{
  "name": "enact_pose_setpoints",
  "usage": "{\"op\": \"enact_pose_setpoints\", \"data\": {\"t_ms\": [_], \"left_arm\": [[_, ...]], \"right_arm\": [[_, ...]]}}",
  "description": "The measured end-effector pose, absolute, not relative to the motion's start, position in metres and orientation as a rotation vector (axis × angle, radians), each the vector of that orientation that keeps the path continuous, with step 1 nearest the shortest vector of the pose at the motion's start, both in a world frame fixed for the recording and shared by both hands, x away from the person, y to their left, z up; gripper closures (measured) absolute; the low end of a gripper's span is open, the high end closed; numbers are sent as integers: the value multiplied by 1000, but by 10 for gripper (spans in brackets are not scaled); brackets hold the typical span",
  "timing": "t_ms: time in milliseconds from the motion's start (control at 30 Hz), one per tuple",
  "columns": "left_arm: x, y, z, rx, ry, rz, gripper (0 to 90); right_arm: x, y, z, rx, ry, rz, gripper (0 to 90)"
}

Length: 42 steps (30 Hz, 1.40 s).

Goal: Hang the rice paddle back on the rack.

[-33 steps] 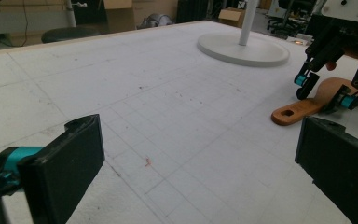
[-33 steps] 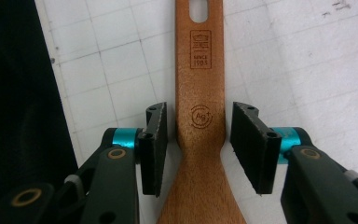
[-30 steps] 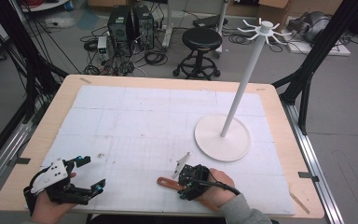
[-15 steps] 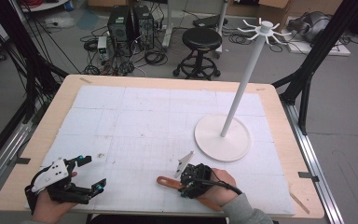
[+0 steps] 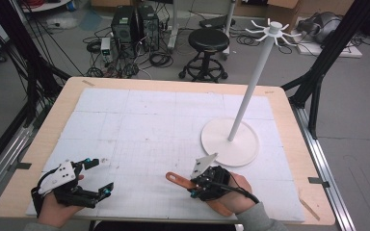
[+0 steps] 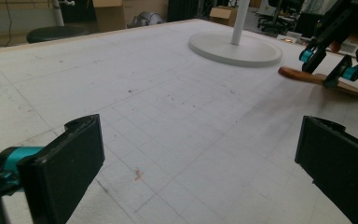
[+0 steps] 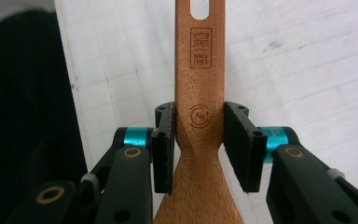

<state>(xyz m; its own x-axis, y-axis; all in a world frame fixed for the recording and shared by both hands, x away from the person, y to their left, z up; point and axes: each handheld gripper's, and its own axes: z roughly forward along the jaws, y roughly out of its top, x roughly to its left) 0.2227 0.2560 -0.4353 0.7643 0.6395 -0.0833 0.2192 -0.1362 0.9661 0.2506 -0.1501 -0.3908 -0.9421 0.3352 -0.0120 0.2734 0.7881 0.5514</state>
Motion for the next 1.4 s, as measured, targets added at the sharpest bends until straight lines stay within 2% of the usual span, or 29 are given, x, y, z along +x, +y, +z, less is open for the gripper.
{"op": "enact_pose_setpoints", "data": {"t_ms": [1400], "left_arm": [[224, 255, -435, 1709, 677, 419, 17]], "right_arm": [[251, -220, -346, 483, 2575, 1424, 645]]}}
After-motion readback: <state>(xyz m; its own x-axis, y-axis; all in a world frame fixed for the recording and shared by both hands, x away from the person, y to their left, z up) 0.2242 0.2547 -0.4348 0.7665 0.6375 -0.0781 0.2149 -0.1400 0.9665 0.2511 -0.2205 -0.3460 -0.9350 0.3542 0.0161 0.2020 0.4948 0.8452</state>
